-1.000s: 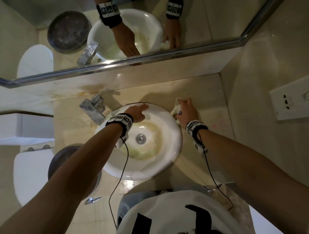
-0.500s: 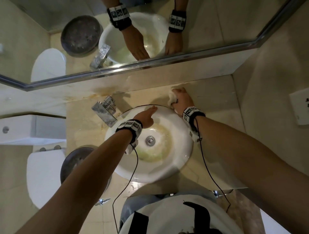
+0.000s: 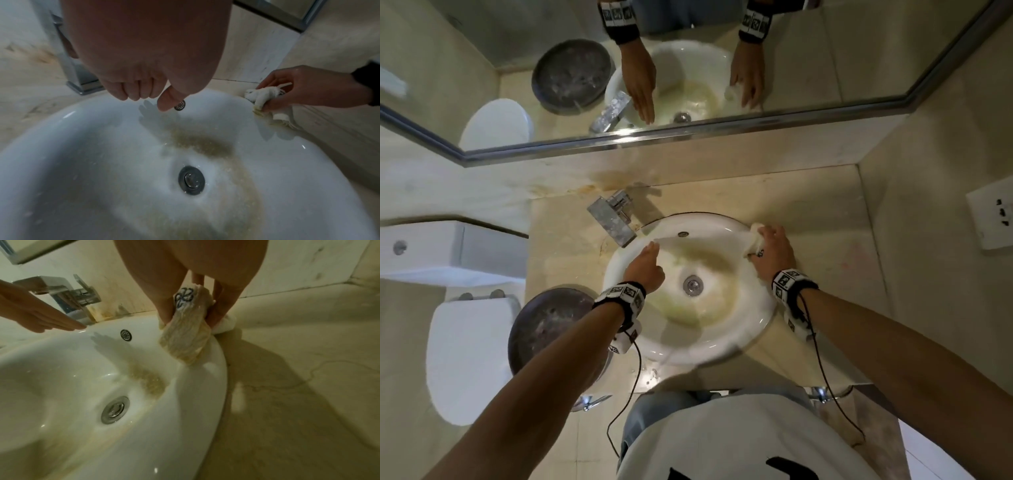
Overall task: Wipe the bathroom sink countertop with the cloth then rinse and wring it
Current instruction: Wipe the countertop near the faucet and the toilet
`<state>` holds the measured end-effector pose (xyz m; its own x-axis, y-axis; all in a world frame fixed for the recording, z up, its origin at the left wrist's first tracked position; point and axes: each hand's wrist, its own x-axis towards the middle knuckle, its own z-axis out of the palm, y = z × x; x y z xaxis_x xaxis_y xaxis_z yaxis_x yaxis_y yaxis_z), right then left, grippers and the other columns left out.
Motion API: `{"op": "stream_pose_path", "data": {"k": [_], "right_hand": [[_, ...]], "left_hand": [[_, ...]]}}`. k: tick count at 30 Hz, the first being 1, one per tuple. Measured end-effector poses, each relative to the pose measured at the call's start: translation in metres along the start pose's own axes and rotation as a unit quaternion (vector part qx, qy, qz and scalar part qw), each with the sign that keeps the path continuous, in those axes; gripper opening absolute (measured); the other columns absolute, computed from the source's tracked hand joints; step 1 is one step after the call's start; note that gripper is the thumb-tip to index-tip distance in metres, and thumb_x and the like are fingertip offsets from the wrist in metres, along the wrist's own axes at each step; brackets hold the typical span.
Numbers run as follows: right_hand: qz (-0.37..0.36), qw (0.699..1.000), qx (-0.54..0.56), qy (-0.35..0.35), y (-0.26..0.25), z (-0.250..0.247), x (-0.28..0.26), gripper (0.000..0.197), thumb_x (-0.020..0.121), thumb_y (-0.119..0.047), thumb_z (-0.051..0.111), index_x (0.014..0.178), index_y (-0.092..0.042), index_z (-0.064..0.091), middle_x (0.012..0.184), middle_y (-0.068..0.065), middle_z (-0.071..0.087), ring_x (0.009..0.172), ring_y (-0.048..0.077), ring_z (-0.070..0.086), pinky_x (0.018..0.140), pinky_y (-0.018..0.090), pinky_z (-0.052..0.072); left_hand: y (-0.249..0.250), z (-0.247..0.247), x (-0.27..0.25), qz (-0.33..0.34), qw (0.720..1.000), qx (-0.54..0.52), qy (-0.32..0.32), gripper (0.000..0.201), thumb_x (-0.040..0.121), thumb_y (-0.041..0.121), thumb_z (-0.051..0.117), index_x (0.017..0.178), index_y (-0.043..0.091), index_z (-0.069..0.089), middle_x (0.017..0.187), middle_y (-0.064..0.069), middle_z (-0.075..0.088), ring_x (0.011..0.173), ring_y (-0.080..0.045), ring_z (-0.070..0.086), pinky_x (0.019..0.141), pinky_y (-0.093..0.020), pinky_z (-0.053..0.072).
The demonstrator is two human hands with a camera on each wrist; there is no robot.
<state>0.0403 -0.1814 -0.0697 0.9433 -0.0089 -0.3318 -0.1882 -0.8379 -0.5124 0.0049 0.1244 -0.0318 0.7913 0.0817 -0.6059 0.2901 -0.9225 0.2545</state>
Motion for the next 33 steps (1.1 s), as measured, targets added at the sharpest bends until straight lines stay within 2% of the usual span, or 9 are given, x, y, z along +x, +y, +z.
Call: {"op": "stream_pose_path", "data": {"k": [5,9,16,17,20,23,27,29,33], "right_hand": [[-0.02,1.0,-0.017,0.009,-0.026,0.012,0.02,0.067,0.075,-0.023,0.086,0.131,-0.012,0.051,0.129,0.015,0.049,0.116,0.035,0.051,0.095,0.041,0.048],[-0.064,0.998,-0.021,0.017,-0.054,0.026,0.038,0.062,0.077,-0.017,0.082,0.131,-0.008,0.052,0.128,0.017,0.049,0.115,0.038,0.051,0.097,0.045,0.046],[-0.155,0.986,0.022,-0.05,-0.117,0.056,0.053,0.062,0.078,-0.007,0.076,0.136,-0.009,0.052,0.135,0.016,0.049,0.122,0.037,0.05,0.099,0.043,0.047],[-0.175,0.982,0.034,-0.064,-0.124,0.058,0.053,0.062,0.079,-0.005,0.074,0.137,-0.01,0.053,0.137,0.015,0.05,0.124,0.035,0.05,0.101,0.042,0.046],[-0.21,0.974,0.062,-0.055,-0.136,0.055,0.05,0.061,0.079,0.0,0.067,0.137,-0.012,0.054,0.14,0.01,0.053,0.128,0.029,0.048,0.106,0.039,0.043],[-0.168,0.983,0.073,0.017,-0.125,0.038,0.054,0.062,0.079,0.004,0.06,0.138,-0.015,0.053,0.14,0.009,0.052,0.127,0.028,0.046,0.105,0.037,0.043],[-0.045,0.992,0.048,0.106,-0.075,0.009,0.081,0.065,0.079,0.003,0.055,0.141,-0.014,0.049,0.148,0.012,0.045,0.13,0.035,0.042,0.109,0.044,0.04],[-0.001,0.993,0.017,0.118,-0.049,0.0,0.094,0.061,0.08,0.003,0.055,0.14,-0.011,0.05,0.145,0.015,0.048,0.129,0.038,0.045,0.107,0.043,0.039],[0.037,0.992,0.039,0.112,-0.041,0.0,0.105,0.055,0.077,-0.001,0.067,0.13,-0.007,0.056,0.128,0.022,0.056,0.116,0.04,0.056,0.095,0.04,0.049]], "left_hand": [[-0.026,-0.011,-0.017,-0.033,0.999,-0.002,0.001,0.071,0.096,0.008,0.039,0.16,0.014,0.01,0.167,-0.002,0.009,0.152,-0.02,0.016,0.121,-0.036,0.023],[-0.049,-0.019,-0.022,-0.059,0.998,0.004,-0.013,0.07,0.096,0.011,0.04,0.159,0.012,0.009,0.167,-0.004,0.01,0.149,-0.025,0.025,0.115,-0.041,0.032],[-0.073,-0.028,-0.024,-0.054,0.997,0.032,-0.055,0.065,0.098,0.013,0.04,0.158,0.009,0.015,0.166,-0.008,0.015,0.148,-0.026,0.028,0.117,-0.038,0.028],[-0.074,-0.03,-0.023,-0.056,0.996,0.035,-0.058,0.065,0.098,0.014,0.04,0.158,0.011,0.015,0.165,-0.008,0.017,0.146,-0.028,0.031,0.115,-0.038,0.031],[-0.078,-0.039,-0.017,-0.06,0.996,0.039,-0.059,0.06,0.096,0.015,0.039,0.155,0.015,0.028,0.15,-0.015,0.045,0.132,-0.034,0.048,0.105,-0.04,0.042],[-0.083,-0.051,-0.007,-0.054,0.995,0.056,-0.064,0.057,0.094,0.015,0.039,0.151,0.018,0.04,0.149,-0.014,0.047,0.135,-0.032,0.046,0.109,-0.038,0.038],[-0.085,-0.069,0.003,-0.044,0.99,0.075,-0.113,0.057,0.095,0.01,0.039,0.15,0.022,0.044,0.153,-0.015,0.043,0.137,-0.032,0.044,0.11,-0.037,0.037],[-0.088,-0.076,0.006,-0.041,0.987,0.078,-0.134,0.058,0.096,0.009,0.038,0.152,0.026,0.041,0.157,-0.014,0.037,0.141,-0.031,0.041,0.112,-0.037,0.035],[-0.093,-0.078,0.004,-0.044,0.983,0.075,-0.16,0.06,0.097,0.012,0.041,0.155,0.026,0.035,0.158,-0.013,0.034,0.143,-0.03,0.037,0.114,-0.036,0.032]]}}
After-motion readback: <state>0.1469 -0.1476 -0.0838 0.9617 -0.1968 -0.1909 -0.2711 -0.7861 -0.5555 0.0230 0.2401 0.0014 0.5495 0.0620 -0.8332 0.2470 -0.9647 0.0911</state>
